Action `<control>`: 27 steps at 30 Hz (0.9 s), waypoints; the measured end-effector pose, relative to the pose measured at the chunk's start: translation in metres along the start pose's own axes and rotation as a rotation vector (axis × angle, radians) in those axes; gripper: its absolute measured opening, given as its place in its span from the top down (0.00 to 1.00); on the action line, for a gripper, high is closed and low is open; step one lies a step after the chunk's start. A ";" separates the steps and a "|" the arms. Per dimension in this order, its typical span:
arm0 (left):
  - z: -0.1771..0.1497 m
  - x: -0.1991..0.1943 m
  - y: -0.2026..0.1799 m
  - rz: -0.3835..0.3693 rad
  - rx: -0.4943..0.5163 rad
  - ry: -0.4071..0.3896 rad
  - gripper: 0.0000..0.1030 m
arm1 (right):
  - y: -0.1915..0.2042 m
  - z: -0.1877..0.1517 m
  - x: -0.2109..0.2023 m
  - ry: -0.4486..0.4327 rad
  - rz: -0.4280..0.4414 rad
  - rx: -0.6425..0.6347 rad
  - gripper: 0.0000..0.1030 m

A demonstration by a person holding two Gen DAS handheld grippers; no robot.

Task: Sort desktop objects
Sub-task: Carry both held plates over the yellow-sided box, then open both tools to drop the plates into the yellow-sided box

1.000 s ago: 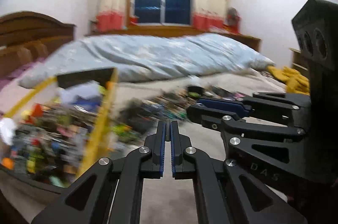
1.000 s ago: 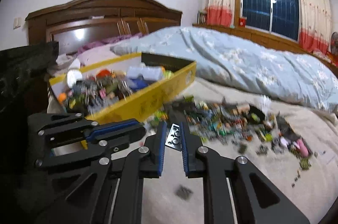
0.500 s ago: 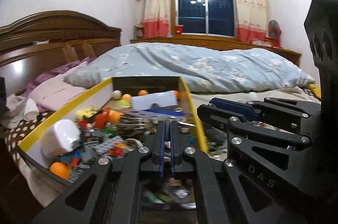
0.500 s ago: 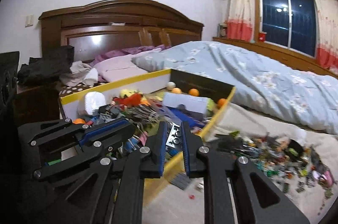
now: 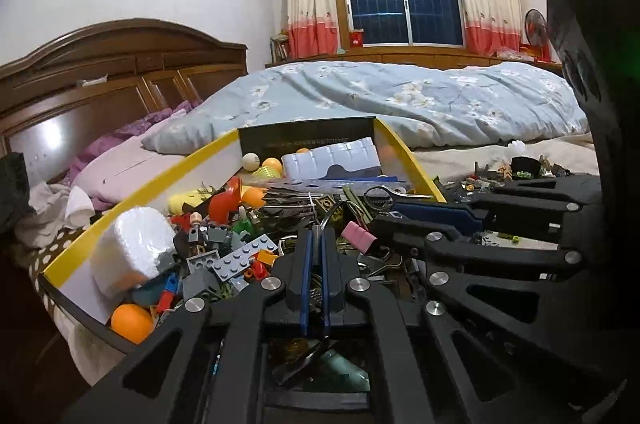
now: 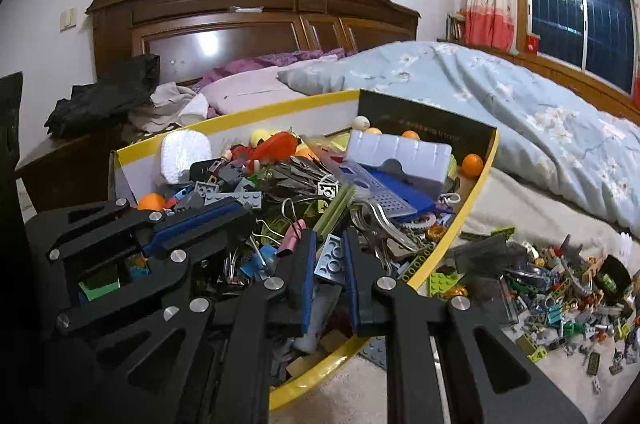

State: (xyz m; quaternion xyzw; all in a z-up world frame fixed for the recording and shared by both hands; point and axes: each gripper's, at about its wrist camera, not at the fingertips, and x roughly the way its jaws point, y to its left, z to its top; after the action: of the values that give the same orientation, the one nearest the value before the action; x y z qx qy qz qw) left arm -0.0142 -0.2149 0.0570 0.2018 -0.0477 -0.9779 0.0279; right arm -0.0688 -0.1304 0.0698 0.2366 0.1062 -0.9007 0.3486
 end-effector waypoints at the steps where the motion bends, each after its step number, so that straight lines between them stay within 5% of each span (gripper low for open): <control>1: 0.000 -0.001 0.000 0.001 0.005 -0.002 0.97 | 0.000 0.000 0.000 0.004 0.000 -0.003 0.86; 27: 0.001 -0.003 -0.006 0.065 0.025 -0.008 0.93 | -0.011 -0.007 -0.002 -0.001 -0.004 0.085 0.85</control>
State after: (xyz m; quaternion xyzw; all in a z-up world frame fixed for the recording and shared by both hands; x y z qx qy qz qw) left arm -0.0118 -0.2082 0.0586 0.1963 -0.0664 -0.9766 0.0569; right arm -0.0725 -0.1190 0.0648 0.2508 0.0681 -0.9052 0.3363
